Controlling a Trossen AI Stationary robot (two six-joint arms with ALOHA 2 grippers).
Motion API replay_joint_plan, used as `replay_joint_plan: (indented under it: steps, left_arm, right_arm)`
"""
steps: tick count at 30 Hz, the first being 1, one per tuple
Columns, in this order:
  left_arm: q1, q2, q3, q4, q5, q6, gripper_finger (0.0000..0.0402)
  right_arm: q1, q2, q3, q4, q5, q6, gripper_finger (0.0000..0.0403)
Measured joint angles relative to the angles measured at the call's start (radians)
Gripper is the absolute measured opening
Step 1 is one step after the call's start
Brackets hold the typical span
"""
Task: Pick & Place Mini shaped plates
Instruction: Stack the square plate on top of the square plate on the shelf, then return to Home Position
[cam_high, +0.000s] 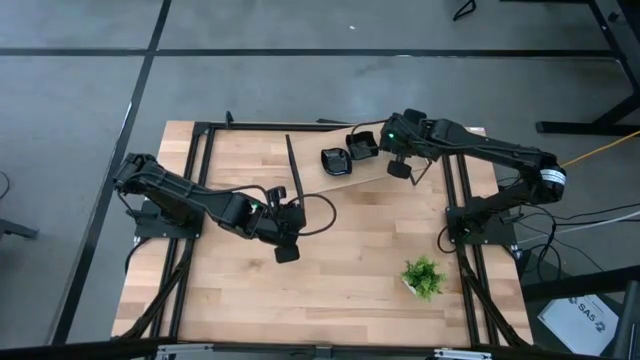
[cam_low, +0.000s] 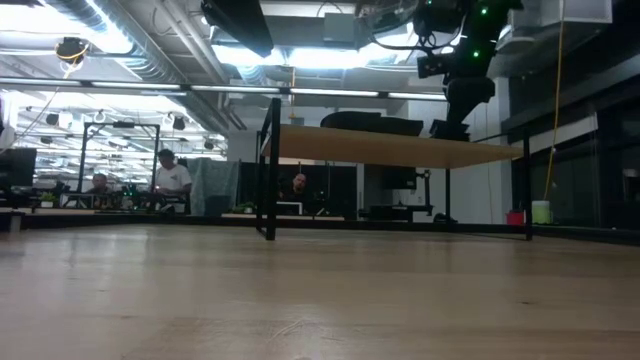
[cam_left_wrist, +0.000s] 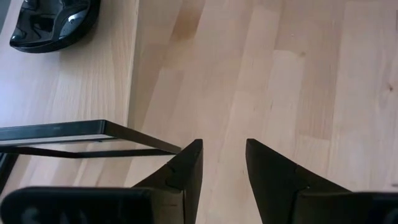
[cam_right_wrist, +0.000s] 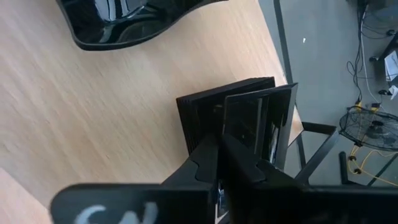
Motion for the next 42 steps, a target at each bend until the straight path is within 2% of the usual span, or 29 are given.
replay_joint_plan:
  steps: [6,15,20,27,31,42]
  left_arm:
    - [0.0,0.0,0.0,0.0,0.0,0.0,0.0114]
    - [0.0,0.0,0.0,0.001,0.0,0.027,0.0114]
    - [0.0,0.0,0.0,0.002,-0.001,0.089,0.0114]
    - [0.0,0.0,0.0,0.002,0.0,0.09,0.0114]
    - [0.0,0.0,0.0,0.009,-0.005,0.071,0.0116]
    - [0.002,0.0,0.0,0.024,-0.003,0.023,0.0115]
  right_arm:
    - [0.0,0.0,0.0,0.0,0.0,-0.005,0.004]
    - [0.0,0.0,0.0,0.0,0.002,0.0,0.014]
    - [0.024,-0.002,0.034,-0.059,0.001,0.048,0.0174]
    - [0.04,-0.046,0.085,-0.06,0.0,0.03,0.0186]
    - [0.04,-0.076,0.119,-0.06,-0.004,0.074,0.0186]
    - [0.04,-0.147,0.137,-0.063,-0.129,0.133,0.0186]
